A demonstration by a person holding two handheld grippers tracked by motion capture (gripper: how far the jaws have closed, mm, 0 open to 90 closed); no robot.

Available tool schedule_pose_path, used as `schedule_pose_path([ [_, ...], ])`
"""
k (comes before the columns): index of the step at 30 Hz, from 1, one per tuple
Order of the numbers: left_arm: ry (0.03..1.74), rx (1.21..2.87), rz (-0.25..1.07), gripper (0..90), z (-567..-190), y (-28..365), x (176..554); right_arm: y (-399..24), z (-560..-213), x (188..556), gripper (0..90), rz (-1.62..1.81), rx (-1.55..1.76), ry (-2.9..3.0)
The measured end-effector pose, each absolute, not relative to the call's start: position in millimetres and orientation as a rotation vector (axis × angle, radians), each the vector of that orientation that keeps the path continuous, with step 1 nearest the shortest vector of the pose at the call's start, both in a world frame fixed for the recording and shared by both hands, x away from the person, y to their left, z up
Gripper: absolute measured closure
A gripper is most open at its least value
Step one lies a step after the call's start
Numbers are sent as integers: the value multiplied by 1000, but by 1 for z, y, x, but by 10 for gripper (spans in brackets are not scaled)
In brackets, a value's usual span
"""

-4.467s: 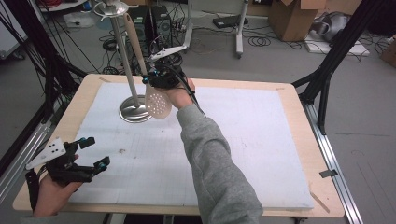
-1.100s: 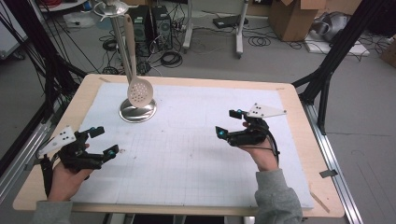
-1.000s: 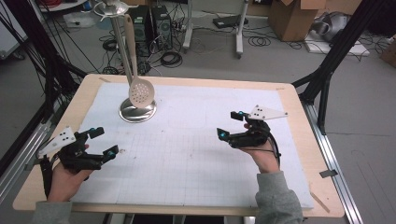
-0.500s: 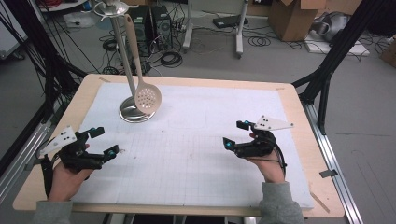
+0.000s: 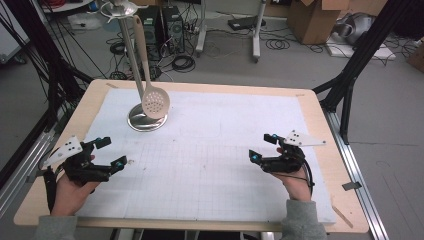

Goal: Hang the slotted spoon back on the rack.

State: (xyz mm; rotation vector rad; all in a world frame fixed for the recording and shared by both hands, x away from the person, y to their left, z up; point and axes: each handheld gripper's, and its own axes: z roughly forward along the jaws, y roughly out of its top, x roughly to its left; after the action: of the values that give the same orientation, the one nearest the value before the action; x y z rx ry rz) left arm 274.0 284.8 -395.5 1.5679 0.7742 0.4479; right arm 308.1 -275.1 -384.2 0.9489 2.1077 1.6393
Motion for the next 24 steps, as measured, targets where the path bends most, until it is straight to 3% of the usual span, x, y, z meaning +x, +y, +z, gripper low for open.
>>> schedule_pose_path([
  [24,766,1589,482,18,-394,286,273,-330,-384,288,104,1680,959,1965],
])
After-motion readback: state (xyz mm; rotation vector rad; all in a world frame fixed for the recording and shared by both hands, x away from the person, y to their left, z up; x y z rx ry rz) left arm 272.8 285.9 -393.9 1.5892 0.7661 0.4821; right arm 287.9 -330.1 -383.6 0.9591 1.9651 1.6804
